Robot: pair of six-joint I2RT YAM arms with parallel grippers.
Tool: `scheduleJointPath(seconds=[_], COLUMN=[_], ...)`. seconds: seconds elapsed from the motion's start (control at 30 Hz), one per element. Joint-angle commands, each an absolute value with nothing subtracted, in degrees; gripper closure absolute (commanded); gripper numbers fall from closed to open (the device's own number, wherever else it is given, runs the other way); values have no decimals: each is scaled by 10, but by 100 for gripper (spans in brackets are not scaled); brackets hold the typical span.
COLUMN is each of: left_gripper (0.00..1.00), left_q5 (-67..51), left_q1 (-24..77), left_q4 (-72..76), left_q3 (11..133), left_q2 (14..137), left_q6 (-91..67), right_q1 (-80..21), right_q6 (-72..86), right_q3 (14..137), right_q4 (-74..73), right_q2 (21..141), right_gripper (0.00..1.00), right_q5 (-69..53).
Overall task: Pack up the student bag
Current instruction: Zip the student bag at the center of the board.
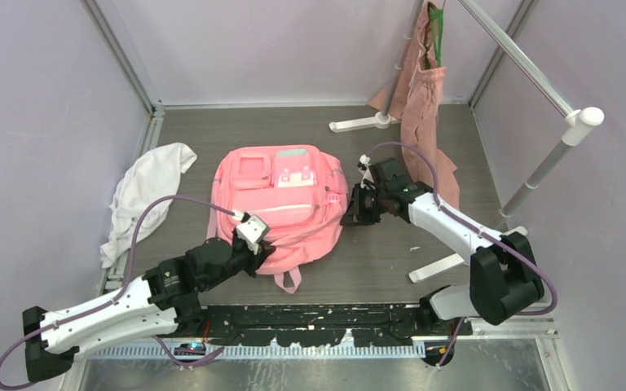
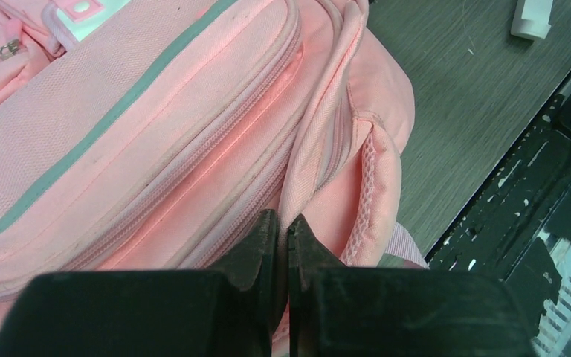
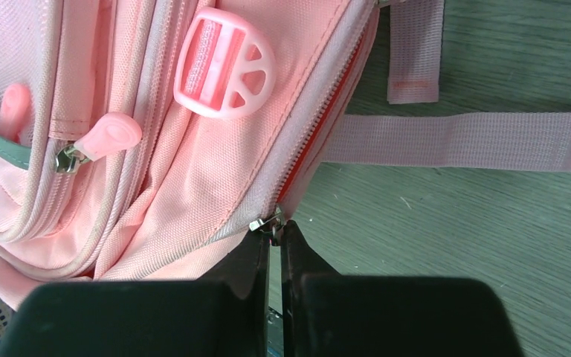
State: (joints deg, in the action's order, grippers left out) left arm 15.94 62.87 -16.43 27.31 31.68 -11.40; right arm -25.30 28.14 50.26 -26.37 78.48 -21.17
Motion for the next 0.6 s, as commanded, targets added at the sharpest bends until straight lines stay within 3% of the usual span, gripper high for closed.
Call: scheduleJointPath(seconds=[0.0, 0.07, 0.23, 0.37, 0.57], left_gripper=[84, 69, 48, 46, 47], left_q5=[183, 151, 96, 92, 142], left_q1=[621, 621, 622, 623, 656], left_q4=[-169, -168, -67, 16, 9], left_q3=[331, 367, 431, 460, 540], left_q2=[330, 391, 553, 646, 770], left_q6=[-105, -97, -87, -76, -82], right_q1=[-209, -210, -221, -223, -224], right_q6=[269, 270, 277, 296, 303], right_q3=[510, 504, 494, 480, 467], right_q4=[-226, -227, -224, -211, -209], right_q2=[771, 765, 747, 732, 711], right_gripper=[99, 99, 99, 99, 99], right_q5=[-139, -152, -165, -176, -177])
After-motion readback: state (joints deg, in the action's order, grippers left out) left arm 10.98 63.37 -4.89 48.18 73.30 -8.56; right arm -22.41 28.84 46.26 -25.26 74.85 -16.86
